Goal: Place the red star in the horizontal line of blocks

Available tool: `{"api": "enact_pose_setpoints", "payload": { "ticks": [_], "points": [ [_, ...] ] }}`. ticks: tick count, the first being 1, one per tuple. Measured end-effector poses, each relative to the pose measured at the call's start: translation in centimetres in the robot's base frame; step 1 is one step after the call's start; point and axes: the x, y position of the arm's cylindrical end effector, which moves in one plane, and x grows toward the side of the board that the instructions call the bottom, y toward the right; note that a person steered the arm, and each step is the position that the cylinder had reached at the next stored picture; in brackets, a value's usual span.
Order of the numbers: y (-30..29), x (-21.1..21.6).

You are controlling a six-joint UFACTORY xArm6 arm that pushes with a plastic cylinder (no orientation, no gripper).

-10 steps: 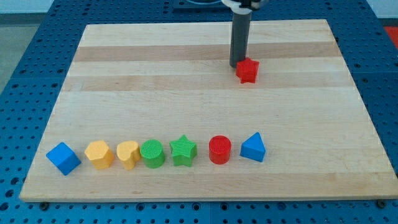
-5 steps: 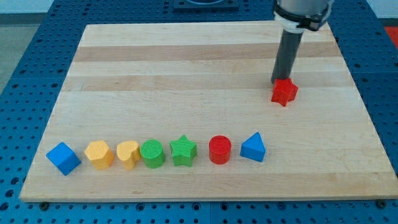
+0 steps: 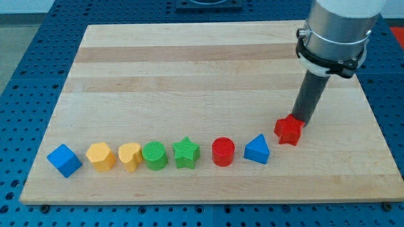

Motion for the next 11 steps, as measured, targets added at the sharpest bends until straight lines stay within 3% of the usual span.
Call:
{"api": "enact_pose_setpoints", "payload": {
  "ticks": [2,11],
  "points": [
    [-1.7,-1.9],
    [-2.6,1.7]
  ]
}}
